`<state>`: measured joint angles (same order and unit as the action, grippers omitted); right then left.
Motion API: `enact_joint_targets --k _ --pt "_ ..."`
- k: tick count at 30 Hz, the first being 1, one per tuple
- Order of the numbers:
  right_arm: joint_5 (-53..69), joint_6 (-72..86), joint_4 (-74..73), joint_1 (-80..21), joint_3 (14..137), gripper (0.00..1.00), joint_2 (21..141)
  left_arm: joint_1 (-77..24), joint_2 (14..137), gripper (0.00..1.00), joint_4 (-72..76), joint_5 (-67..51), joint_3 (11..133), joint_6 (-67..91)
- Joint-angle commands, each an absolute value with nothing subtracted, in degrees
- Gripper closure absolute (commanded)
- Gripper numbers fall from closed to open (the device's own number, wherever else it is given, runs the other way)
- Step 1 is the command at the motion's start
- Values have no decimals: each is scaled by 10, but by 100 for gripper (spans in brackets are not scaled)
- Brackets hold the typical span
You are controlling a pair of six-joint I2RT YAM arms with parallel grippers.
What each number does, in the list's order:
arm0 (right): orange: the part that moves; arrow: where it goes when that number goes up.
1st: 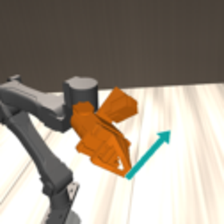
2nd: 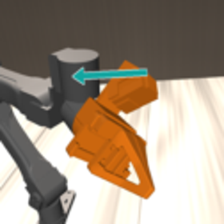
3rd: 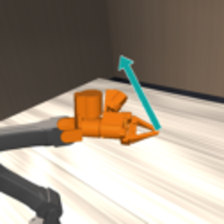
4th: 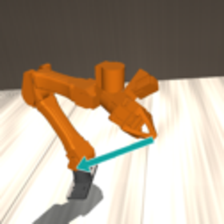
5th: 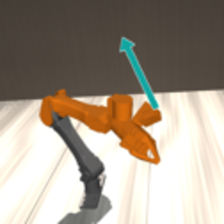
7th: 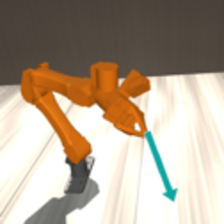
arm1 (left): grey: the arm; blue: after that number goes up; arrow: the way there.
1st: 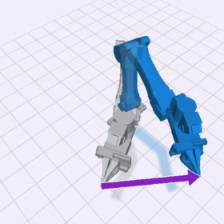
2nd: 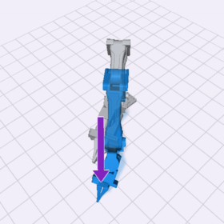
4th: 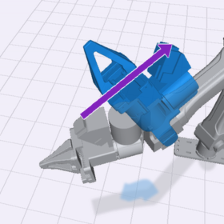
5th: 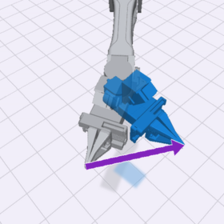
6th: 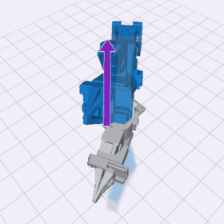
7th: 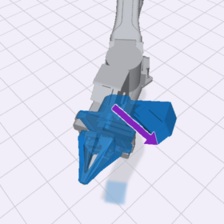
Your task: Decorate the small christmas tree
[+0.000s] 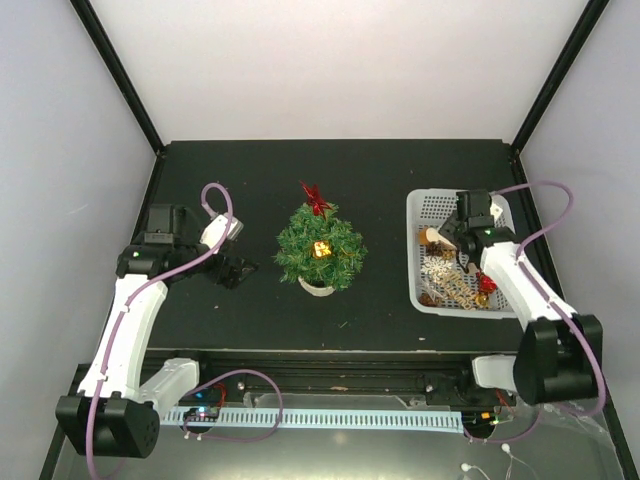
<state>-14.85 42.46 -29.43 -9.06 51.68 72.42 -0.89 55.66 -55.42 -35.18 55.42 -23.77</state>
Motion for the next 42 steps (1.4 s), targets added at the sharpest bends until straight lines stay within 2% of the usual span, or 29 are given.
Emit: enact_joint_targets --k 1,5,13,22,28,32,38,42 --pt "-68 459 -266 -22 500 41 774 -12 567 1 -549 -354 556 -236" --pt "-68 456 -243 11 498 42 829 -12 572 1 -552 -353 558 -238" --pt "-41 472 -166 92 441 45 853 -13 585 1 -552 -361 557 -241" --pt "-48 475 -154 96 416 49 848 -12 592 1 -553 -364 556 -246" --pt "-29 477 -139 96 403 66 865 -12 595 1 -556 -365 558 -250" --pt "-10 476 -126 96 401 85 877 -12 597 1 -557 -365 557 -252" --pt "2 475 -109 96 402 99 879 -12 599 1 -558 -365 559 -253" --pt "-14 467 -121 96 409 98 873 -12 600 1 -560 -364 561 -253"
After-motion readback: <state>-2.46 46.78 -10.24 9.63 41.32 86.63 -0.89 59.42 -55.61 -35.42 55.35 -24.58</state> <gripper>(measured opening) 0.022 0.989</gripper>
